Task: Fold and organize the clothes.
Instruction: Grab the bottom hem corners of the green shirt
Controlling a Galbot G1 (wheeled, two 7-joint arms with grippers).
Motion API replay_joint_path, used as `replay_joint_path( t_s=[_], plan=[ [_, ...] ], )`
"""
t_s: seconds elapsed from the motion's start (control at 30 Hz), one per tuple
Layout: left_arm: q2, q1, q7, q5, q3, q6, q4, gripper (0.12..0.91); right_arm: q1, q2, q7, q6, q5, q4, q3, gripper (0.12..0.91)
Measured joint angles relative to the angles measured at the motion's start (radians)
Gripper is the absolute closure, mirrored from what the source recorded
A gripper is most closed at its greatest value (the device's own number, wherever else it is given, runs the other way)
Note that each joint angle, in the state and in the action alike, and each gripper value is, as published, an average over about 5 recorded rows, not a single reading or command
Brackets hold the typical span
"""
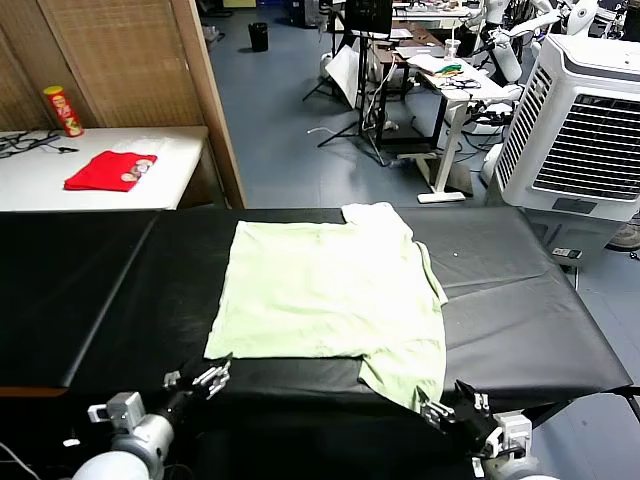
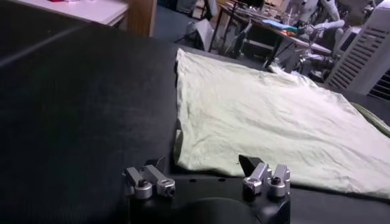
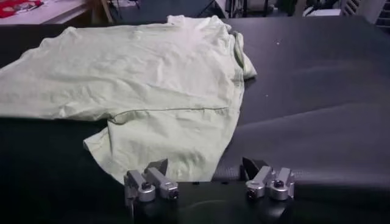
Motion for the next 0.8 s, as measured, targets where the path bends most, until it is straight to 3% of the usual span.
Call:
replay_joint_path(
  t_s=[0.1, 0.37, 0.47, 0.63, 0.73, 0.8],
  plan=[
    [-0.002, -0.006, 0.008, 0.008, 0.001, 0.003, 0.003, 0.232, -0.001, 0.004, 0.004, 0.001, -0.003, 0.0, -0.003, 0.273],
    [-0.007, -0.029, 0.014, 0.014, 0.004, 0.01, 0.032, 0.263, -0.006, 0.014, 0.014, 0.002, -0.01, -0.001, -0.005, 0.472],
    [-0.006, -0.038, 0.014, 0.017, 0.005, 0.004, 0.046, 0.386, -0.01, 0.019, 0.018, 0.002, -0.013, 0.0, -0.007, 0.589],
    [-0.008, -0.043, 0.017, 0.025, 0.007, -0.009, 0.069, 0.67, -0.02, 0.029, 0.031, 0.004, -0.015, 0.008, -0.008, 0.835],
    [-0.012, -0.039, 0.02, 0.03, 0.012, -0.014, 0.072, 0.833, -0.031, 0.034, 0.04, 0.008, -0.015, 0.02, -0.003, 0.893],
    [-0.015, -0.036, 0.019, 0.037, 0.015, -0.015, 0.07, 0.892, -0.042, 0.037, 0.047, 0.01, -0.015, 0.031, 0.002, 0.901]
  ],
)
